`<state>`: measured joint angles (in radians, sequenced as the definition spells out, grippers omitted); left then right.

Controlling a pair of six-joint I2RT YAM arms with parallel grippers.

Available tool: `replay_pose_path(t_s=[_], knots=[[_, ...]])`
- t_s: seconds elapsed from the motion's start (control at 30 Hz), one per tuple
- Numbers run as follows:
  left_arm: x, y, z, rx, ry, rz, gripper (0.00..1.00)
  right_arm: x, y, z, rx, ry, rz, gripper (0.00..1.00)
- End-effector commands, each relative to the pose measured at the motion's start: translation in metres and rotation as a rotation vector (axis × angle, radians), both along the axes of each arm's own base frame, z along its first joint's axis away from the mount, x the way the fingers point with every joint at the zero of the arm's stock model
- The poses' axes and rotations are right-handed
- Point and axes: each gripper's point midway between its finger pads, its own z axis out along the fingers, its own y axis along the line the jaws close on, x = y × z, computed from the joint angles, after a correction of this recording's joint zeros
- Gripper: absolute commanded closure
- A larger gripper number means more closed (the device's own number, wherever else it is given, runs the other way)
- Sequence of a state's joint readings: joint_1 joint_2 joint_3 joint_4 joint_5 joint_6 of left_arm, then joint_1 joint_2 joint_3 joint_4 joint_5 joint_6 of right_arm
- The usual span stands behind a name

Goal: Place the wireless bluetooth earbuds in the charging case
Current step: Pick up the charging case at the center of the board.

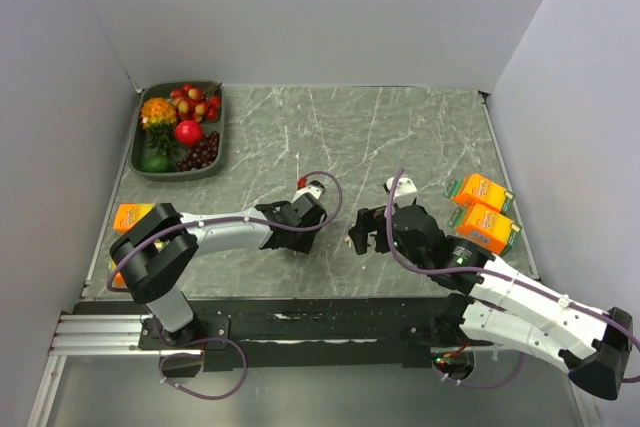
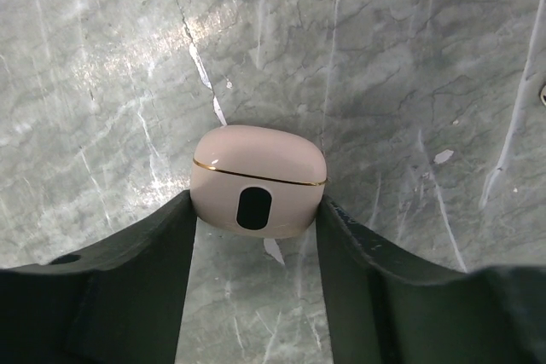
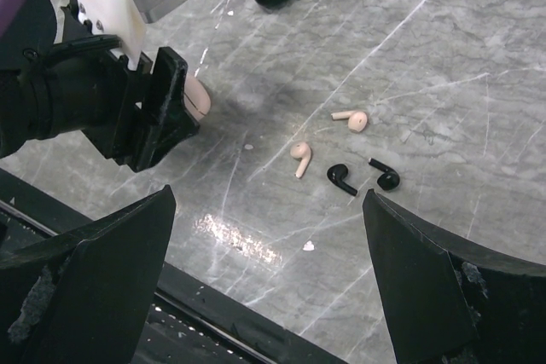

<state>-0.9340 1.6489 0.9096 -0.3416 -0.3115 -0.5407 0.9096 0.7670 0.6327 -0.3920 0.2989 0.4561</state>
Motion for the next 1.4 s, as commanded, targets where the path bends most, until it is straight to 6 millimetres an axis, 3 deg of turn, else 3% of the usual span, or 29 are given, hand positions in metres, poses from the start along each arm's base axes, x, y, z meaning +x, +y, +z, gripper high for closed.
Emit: replay_pose_path(t_s=[0.0, 0.03, 0.1, 0.23, 0.4, 0.53, 0.57, 0.7, 0.77, 0.8, 0.87, 0.9, 1.13, 1.37], knots=[[0.005, -0.012, 0.007, -0.034, -0.020, -0.006, 0.51, 0.002, -0.003, 0.008, 0.030, -0.018, -0.023, 0.00], [0.005, -0.012, 0.007, -0.038, -0.019, -0.005, 0.59, 0.002, -0.003, 0.008, 0.030, -0.020, -0.021, 0.00], [0.006, -0.011, 0.009, -0.042, -0.026, 0.005, 0.66, 0.001, -0.003, 0.009, 0.032, -0.019, -0.022, 0.00], [0.008, -0.008, 0.021, -0.092, -0.073, 0.036, 0.99, 0.002, -0.006, 0.014, 0.039, -0.029, -0.035, 0.00], [0.006, 0.000, 0.048, -0.236, -0.178, 0.087, 0.99, 0.008, -0.009, 0.033, 0.082, -0.065, -0.081, 0.00], [0.002, -0.003, 0.083, -0.403, -0.310, 0.075, 0.99, 0.014, -0.013, 0.047, 0.110, -0.089, -0.128, 0.01], [0.005, -0.010, 0.100, -0.485, -0.364, 0.066, 0.99, 0.015, -0.012, 0.052, 0.118, -0.096, -0.127, 0.01], [-0.009, -0.004, 0.135, -0.668, -0.494, -0.004, 0.99, 0.015, -0.002, 0.069, 0.160, -0.112, -0.077, 0.02], [-0.015, 0.002, 0.132, -0.681, -0.531, -0.045, 0.99, 0.014, 0.003, 0.081, 0.185, -0.112, -0.055, 0.03], [-0.017, -0.001, 0.155, -0.760, -0.603, -0.064, 0.99, 0.013, 0.007, 0.083, 0.199, -0.097, -0.028, 0.04], [-0.022, 0.005, 0.151, -0.755, -0.660, -0.108, 0.99, 0.012, 0.014, 0.092, 0.215, -0.087, 0.007, 0.05], [-0.025, 0.004, 0.167, -0.809, -0.720, -0.130, 0.99, 0.010, 0.018, 0.095, 0.228, -0.076, 0.036, 0.07], [-0.024, 0.002, 0.165, -0.672, -0.887, -0.232, 0.99, 0.001, 0.044, 0.109, 0.219, -0.050, 0.189, 0.14], [-0.041, -0.022, 0.163, -0.636, -0.946, -0.361, 0.99, -0.001, 0.065, 0.081, 0.123, 0.046, 0.303, 0.20]])
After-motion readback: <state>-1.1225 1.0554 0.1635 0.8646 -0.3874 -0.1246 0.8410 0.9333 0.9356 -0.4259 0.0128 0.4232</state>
